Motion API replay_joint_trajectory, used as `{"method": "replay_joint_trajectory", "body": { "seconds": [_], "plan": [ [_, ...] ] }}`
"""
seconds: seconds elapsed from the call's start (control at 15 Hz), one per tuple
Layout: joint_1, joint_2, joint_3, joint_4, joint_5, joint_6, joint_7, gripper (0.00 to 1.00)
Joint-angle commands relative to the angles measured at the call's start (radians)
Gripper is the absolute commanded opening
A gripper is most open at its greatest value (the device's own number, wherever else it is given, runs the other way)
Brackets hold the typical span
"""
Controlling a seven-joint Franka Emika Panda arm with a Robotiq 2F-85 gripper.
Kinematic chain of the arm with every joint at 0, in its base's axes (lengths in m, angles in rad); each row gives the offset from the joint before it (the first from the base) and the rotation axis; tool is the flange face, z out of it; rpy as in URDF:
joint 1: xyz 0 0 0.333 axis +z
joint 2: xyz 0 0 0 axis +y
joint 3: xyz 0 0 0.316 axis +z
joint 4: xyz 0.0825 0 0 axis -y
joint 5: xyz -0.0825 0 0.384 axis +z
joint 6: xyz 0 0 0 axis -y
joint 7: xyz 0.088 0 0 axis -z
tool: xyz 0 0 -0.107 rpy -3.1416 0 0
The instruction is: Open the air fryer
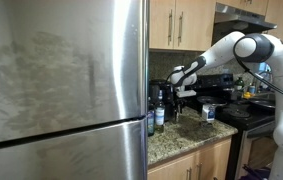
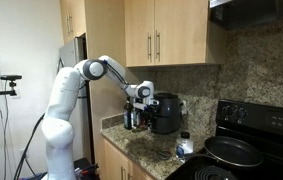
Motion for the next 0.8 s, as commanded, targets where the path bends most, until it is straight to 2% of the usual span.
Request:
{"method": "replay_joint_trajectory", "body": {
  "seconds": [0.0, 0.47, 0.53, 0.6, 0.67, 0.73],
  "plan": [
    [-0.021, 0.016, 0.022, 0.057, 0.003, -0.136, -0.058, 0.11],
    [-0.017, 0.033, 0.025, 0.123, -0.049, -0.296, -0.148, 0.11],
    [-0.016, 0.032, 0.024, 0.123, -0.059, -0.297, -0.151, 0.11],
    [-0.014, 0.024, 0.021, 0.110, -0.070, -0.249, -0.132, 0.11],
    [-0.021, 0.020, 0.026, 0.102, -0.037, -0.210, -0.124, 0.61],
    [-0.015, 0.006, 0.025, 0.089, -0.053, -0.244, -0.117, 0.37]
  ]
}}
